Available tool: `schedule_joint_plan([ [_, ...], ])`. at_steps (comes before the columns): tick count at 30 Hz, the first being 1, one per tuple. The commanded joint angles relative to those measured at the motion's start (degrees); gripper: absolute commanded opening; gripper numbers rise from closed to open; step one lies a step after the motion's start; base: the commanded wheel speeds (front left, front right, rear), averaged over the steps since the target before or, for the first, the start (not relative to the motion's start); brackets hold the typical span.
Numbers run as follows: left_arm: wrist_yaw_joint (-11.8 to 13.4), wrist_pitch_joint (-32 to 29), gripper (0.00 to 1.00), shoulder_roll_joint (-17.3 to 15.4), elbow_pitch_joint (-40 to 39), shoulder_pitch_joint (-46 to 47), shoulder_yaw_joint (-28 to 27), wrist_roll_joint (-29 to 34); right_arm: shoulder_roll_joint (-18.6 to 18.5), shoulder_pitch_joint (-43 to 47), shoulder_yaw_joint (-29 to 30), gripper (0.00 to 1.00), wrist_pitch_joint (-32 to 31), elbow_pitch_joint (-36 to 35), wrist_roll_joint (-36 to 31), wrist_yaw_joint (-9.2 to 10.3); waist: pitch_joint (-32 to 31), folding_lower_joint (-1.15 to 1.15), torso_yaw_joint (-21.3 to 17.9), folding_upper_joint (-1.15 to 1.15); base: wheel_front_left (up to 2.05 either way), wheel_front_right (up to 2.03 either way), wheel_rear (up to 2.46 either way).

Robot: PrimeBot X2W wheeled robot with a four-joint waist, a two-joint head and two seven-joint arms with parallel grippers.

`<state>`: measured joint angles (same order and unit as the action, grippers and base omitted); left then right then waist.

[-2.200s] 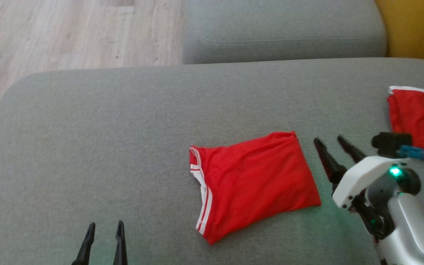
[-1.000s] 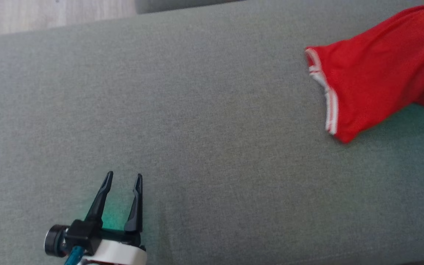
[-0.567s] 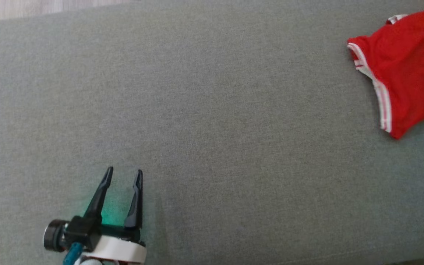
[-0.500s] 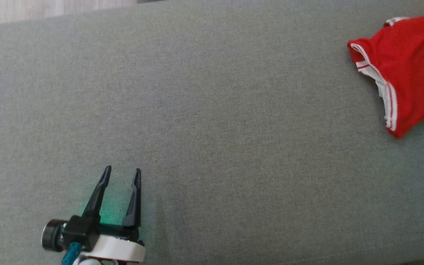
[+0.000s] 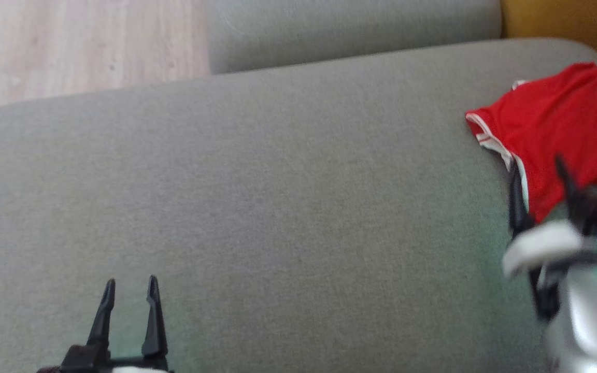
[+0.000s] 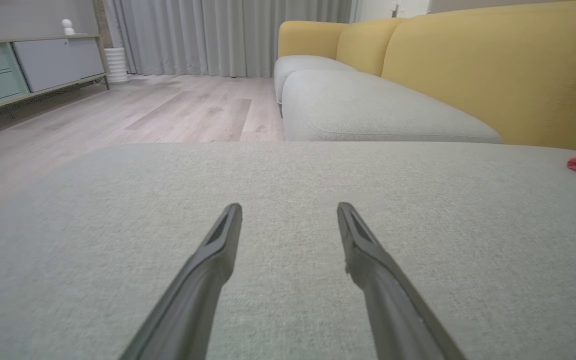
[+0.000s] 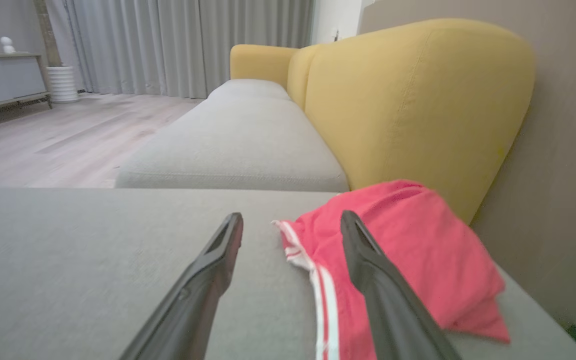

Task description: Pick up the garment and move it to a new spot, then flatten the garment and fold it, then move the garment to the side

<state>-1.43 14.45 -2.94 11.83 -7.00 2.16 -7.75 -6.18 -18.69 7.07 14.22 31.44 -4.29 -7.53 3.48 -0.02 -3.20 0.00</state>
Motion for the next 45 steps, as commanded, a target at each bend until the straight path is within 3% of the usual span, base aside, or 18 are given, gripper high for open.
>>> schedule_joint_plan([
  [1,0.3,0.5,1.0,0.0,-1.0,0.9,-2.3,-0.3,1.1,3.2,-2.8,1.0,0.8,-4.3,1.4,0.04,-2.1,0.02,1.6,0.0,0.0,0.0,0.0],
  [11,-0.7,0.5,1.0,0.0,-0.5,-0.3,-3.2,-0.7,3.2,19.9,-6.8,1.0,0.8,-15.9,4.6,0.04,-3.8,0.02,3.2,0.0,0.0,0.0,0.0],
  [12,-1.0,0.5,0.0,0.0,-0.7,-0.2,-3.1,-0.4,3.3,20.5,-7.5,0.0,0.8,-16.9,5.1,0.04,-3.9,0.02,3.2,0.0,0.0,0.0,0.0],
  [17,-1.1,-0.5,0.0,0.1,4.5,-2.3,-1.5,-1.3,3.7,23.3,-6.3,0.0,-0.3,-11.3,5.6,0.0,-3.9,0.02,3.3,0.0,0.0,0.0,0.0],
  [45,-2.2,-5.1,0.0,0.1,3.9,1.1,-3.0,-20.0,3.6,20.9,-5.0,0.0,-4.9,-12.7,26.0,0.01,-3.8,0.02,3.3,0.0,0.0,0.0,0.0],
])
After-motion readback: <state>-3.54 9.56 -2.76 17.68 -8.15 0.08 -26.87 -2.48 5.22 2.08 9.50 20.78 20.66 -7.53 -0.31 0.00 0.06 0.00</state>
